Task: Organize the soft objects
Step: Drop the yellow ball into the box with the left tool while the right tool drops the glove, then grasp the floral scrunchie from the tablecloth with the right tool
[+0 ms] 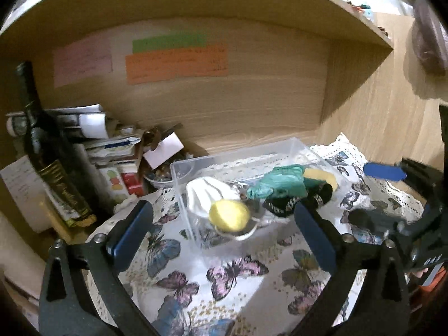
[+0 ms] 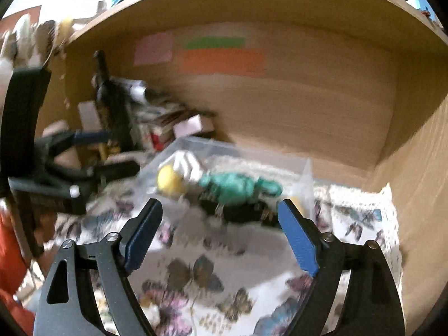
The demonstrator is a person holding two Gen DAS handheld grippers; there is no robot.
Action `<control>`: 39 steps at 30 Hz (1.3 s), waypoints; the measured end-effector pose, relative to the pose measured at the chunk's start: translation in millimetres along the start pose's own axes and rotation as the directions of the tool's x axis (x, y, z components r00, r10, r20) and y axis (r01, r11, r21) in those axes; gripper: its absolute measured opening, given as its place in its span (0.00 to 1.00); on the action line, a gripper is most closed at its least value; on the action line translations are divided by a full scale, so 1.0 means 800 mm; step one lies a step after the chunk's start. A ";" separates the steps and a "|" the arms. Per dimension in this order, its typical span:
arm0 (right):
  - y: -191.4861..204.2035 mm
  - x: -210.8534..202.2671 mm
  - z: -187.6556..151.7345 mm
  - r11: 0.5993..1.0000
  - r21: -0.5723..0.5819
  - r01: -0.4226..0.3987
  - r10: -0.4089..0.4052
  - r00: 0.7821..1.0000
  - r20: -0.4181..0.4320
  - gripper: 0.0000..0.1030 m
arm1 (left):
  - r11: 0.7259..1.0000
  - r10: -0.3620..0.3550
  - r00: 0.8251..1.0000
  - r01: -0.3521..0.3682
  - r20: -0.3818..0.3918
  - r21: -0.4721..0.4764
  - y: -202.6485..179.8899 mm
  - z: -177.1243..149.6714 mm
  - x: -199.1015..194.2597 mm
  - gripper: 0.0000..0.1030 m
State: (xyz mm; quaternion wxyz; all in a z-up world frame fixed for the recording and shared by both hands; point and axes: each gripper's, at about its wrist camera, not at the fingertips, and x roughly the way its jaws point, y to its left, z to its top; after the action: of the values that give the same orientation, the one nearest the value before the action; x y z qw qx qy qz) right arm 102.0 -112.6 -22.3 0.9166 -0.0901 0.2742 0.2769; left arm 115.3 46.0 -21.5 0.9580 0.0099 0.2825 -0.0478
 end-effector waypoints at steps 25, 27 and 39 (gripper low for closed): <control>0.079 0.044 -0.098 0.980 -0.031 -0.196 0.183 0.953 -0.240 0.09 | 0.998 0.037 0.990 -0.043 -0.137 -0.039 0.011 -0.094 -0.032 1.00; 0.071 0.035 -0.080 0.984 -0.025 -0.176 0.168 0.967 -0.191 0.09 | 0.998 0.040 0.992 -0.046 -0.123 -0.047 0.012 -0.092 -0.034 1.00; 0.023 0.042 0.043 1.000 -0.018 0.015 -0.014 0.999 0.051 0.10 | 0.990 0.101 0.993 -0.095 0.057 -0.105 0.019 -0.060 -0.059 1.00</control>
State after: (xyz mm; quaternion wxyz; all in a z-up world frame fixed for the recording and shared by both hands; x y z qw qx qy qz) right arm 130.5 -71.2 -12.5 0.9244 -0.0934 0.2476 0.2749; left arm 51.2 67.7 -36.1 0.9668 -0.0268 0.2539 0.0138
